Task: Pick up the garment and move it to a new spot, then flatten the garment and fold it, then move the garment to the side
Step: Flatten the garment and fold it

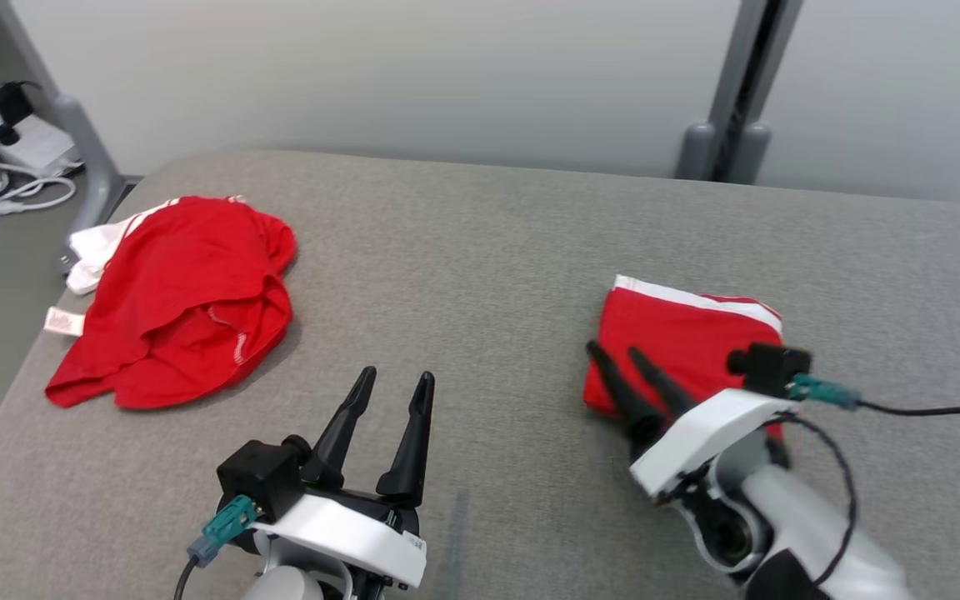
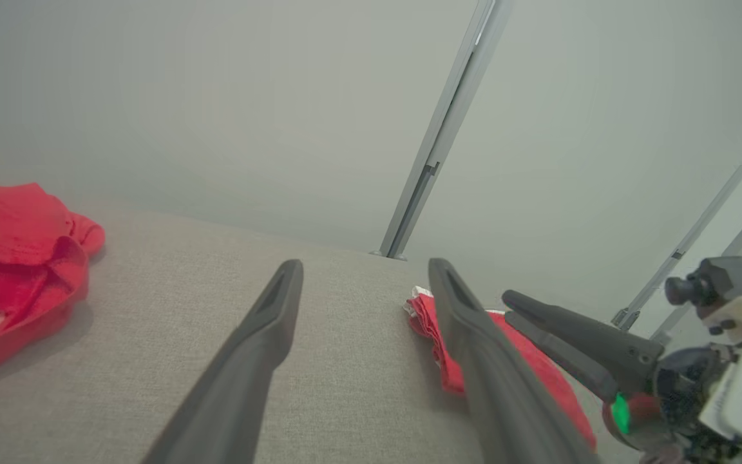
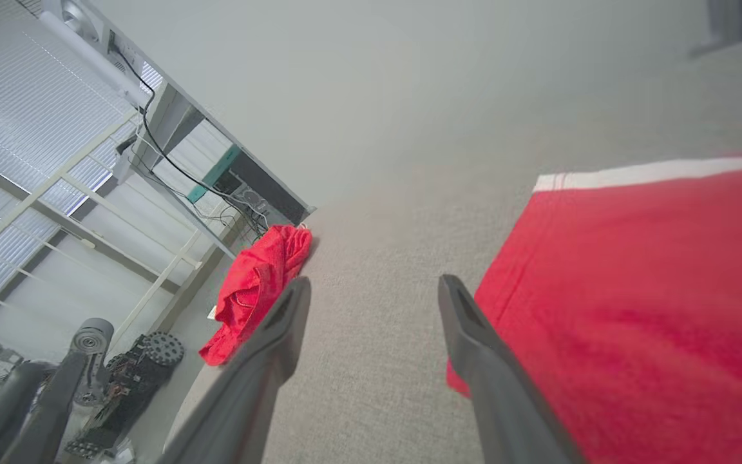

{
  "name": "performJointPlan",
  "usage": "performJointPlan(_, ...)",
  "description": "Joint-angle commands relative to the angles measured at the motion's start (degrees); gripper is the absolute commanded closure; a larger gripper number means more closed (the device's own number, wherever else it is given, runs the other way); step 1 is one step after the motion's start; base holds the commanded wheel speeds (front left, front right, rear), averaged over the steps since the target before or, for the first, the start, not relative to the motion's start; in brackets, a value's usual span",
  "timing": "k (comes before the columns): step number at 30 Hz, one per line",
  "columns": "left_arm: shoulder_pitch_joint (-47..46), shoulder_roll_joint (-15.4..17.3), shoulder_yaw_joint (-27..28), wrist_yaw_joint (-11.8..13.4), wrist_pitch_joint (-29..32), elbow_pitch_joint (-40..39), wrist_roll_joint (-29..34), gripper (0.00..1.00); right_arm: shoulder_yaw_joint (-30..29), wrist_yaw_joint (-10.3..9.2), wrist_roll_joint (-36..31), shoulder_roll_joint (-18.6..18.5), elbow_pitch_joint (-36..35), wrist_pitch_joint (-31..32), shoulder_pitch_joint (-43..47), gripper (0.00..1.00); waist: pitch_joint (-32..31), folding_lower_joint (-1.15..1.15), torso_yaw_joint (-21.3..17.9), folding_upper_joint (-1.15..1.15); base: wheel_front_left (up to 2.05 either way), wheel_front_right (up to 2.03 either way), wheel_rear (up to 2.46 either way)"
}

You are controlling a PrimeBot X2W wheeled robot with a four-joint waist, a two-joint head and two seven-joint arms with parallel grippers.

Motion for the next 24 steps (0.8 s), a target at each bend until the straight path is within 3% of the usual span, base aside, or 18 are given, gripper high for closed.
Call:
performJointPlan(1,0.45,0.24,0.63,-0.06,-0.27,-0.47,0.44,0.00,-0.83,-0.01,-1.68,-2.26,-0.57,-1.26,-0.72,0.00,-0.83,0.00,-2.01,0.00,0.00,0.00,0.00)
performJointPlan(6,0.74,0.26,2.78,0.37,-0.27,-1.99,0.60,0.00,-3.79,-0.01,-11.52,-8.29,-3.46,-4.37,-1.89,0.00,-1.09,0.00,-4.79,0.00,0.00,0.00,0.00)
performJointPlan(12,1.15,0.25,5.35,0.82,-0.27,-3.97,1.70,0.00,-13.53,-0.02,-24.92,-10.98,-9.29,-5.62,1.52,0.00,-0.45,0.00,-7.48,0.00,0.00,0.00,0.00)
performJointPlan(18,1.84,0.23,6.87,1.12,-0.27,-5.24,2.55,0.00,-22.56,-0.02,-36.50,-9.16,-16.75,-5.67,7.62,0.00,-0.27,0.00,-8.59,0.00,0.00,0.00,0.00)
performJointPlan(19,2.11,0.24,7.21,0.99,-0.26,-5.33,3.40,0.00,-26.32,-0.02,-39.85,-7.23,-20.12,-5.68,10.91,0.00,-0.18,0.00,-8.79,0.00,0.00,0.00,0.00)
performJointPlan(24,2.88,0.23,7.62,0.86,-0.27,-5.21,5.40,0.00,-32.10,-0.02,-44.65,-3.55,-24.82,-5.70,16.62,0.00,-0.18,0.00,-8.83,0.00,0.00,0.00,0.00)
